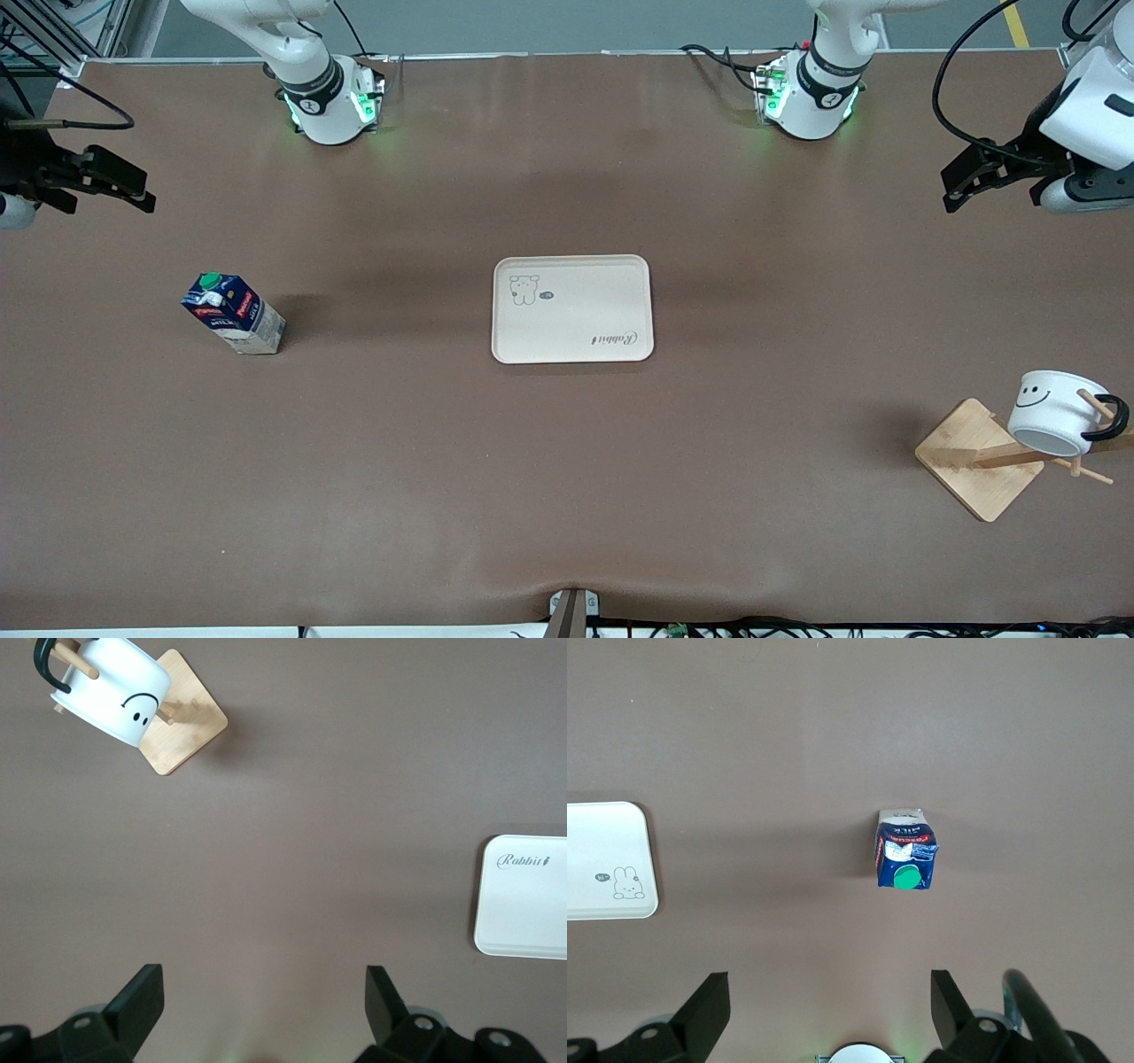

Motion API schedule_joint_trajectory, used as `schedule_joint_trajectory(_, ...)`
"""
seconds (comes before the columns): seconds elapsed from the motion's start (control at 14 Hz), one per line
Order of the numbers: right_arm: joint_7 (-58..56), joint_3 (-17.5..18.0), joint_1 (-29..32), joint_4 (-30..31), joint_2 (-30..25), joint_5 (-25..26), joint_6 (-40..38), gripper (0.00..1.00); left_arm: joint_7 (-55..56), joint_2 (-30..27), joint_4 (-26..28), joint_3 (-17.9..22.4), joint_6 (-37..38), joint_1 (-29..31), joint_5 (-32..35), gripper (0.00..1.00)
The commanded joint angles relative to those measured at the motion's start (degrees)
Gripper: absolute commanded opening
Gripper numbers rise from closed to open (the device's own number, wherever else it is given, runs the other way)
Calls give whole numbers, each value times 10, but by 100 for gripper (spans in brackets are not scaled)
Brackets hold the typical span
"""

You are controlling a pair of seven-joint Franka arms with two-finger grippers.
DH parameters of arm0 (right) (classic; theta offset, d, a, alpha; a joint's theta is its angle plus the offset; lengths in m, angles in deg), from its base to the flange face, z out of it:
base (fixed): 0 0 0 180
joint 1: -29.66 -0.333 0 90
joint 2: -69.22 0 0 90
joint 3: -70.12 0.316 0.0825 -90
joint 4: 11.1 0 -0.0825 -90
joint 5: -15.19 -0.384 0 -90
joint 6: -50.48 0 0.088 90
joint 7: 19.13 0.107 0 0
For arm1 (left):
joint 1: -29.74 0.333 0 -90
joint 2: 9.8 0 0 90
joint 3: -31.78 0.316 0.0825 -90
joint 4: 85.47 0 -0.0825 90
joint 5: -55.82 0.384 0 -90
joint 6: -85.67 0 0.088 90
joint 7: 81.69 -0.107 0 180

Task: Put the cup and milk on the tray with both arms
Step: 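Move the left gripper toward the white mug on the wooden stand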

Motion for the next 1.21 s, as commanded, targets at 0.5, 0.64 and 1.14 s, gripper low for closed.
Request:
schedule_joint_trajectory(0.5, 1, -1, 1, 6, -3, -6, 2, 100, -8, 4, -7, 12, -13, 16, -33, 100)
schedule_joint_trajectory(0.64, 1, -1, 1, 6, -3, -6, 2, 100, -7, 7, -10, 13, -13, 20, -30, 100)
schedule_joint_trajectory(1.14, 2, -1, 1, 6, -2, -6, 2, 100, 4, 15, 6, 15, -60, 73, -33, 100)
